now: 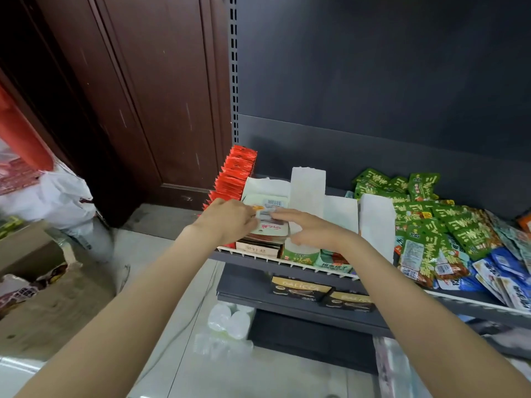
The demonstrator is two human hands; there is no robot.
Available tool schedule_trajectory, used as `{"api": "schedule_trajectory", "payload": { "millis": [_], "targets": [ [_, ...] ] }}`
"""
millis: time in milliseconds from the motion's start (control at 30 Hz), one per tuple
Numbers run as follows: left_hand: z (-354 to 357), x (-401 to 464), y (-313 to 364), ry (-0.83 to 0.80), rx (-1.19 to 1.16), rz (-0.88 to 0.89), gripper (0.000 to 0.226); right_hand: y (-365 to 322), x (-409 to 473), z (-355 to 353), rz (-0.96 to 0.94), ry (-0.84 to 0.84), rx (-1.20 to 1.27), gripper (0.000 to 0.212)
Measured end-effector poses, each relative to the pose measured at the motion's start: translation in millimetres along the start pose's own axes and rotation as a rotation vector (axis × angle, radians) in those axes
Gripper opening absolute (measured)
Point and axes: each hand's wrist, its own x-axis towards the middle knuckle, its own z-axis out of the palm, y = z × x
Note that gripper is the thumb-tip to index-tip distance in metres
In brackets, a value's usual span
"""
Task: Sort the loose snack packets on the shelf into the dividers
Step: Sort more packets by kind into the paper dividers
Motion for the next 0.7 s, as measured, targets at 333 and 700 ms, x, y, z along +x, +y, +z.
{"api": "schedule_trajectory", "payload": {
  "millis": [333,700],
  "targets": [
    [-5.9,14.9,38.7,0.098,0.191,-0.097,0.028,12.3,7.0,15.8,-0.068,0.31,-0.091,0.037],
    [2.5,90.2,211.8,0.35,-0.049,0.182,0.031,165.6,-86.3,-63.8,0.073,0.907,0.018,0.028]
  ]
}}
